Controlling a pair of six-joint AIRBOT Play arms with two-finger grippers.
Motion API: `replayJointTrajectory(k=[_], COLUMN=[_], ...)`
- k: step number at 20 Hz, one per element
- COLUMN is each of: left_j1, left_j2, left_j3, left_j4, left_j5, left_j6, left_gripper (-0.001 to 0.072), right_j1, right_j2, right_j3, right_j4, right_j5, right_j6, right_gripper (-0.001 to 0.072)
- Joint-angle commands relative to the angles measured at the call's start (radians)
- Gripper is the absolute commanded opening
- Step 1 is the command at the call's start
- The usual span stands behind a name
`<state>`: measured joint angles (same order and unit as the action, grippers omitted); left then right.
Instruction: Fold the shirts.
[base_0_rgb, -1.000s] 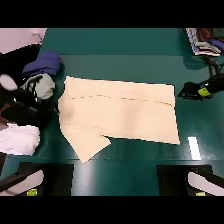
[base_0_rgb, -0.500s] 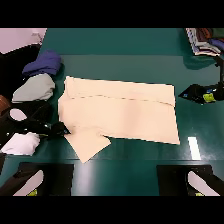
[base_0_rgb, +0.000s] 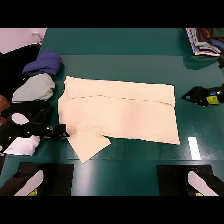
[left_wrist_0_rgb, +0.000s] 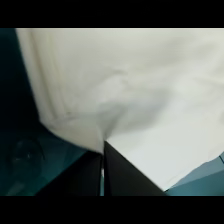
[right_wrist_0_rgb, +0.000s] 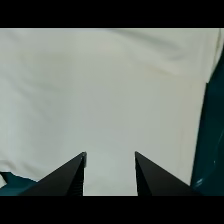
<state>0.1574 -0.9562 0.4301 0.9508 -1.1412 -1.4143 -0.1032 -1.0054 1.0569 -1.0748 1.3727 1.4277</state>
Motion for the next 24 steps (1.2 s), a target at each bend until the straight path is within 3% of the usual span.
replayJointTrajectory(k=[1,3,4,5,8,9,12,15,19,22,24], left_j1=[0.000,0.000,0.000,0.000,0.000,0.000,0.000,0.000,0.000,0.000,0.000], left_j2=[0.062,0.137,0.157,0.164,0.166,0.166,0.166,0.166,0.175,0.298,0.399], left_j3=[0.007,0.007,0.007,0.007,0.007,0.007,0.007,0.007,0.021,0.045,0.045], left_j4=[-0.038,-0.039,-0.038,-0.037,-0.038,-0.038,-0.038,-0.037,-0.019,0.109,0.124], left_j5=[-0.029,-0.040,-0.046,-0.052,-0.043,-0.039,-0.037,-0.037,-0.087,-0.165,-0.291], left_j6=[0.033,0.031,0.031,0.032,0.033,0.033,0.031,0.032,0.029,-0.061,-0.089], left_gripper=[0.0022,0.0022,0.0023,0.0023,0.0023,0.0023,0.0023,0.0024,0.0021,0.0021,0.0022], right_j1=[-0.074,-0.156,-0.206,-0.250,-0.312,-0.310,-0.254,-0.185,-0.132,-0.087,-0.066], right_j2=[0.009,0.037,0.050,0.056,0.055,0.055,0.055,0.054,0.057,0.091,0.167], right_j3=[-0.031,-0.149,-0.232,-0.313,-0.531,-0.576,-0.641,-0.634,-0.578,-0.502,-0.470], right_j4=[-0.164,-0.232,-0.228,-0.226,-0.167,-0.128,-0.040,-0.016,-0.023,-0.135,-0.222], right_j5=[0.127,0.150,0.143,0.132,0.075,0.038,-0.071,-0.116,-0.079,0.036,0.097], right_j6=[-0.001,0.000,0.000,-0.001,-0.033,-0.040,-0.042,-0.041,-0.041,-0.042,-0.041], right_gripper=[0.0363,0.0385,0.0485,0.0507,0.0487,0.0453,0.0446,0.0357,0.0021,0.0012,0.0012])
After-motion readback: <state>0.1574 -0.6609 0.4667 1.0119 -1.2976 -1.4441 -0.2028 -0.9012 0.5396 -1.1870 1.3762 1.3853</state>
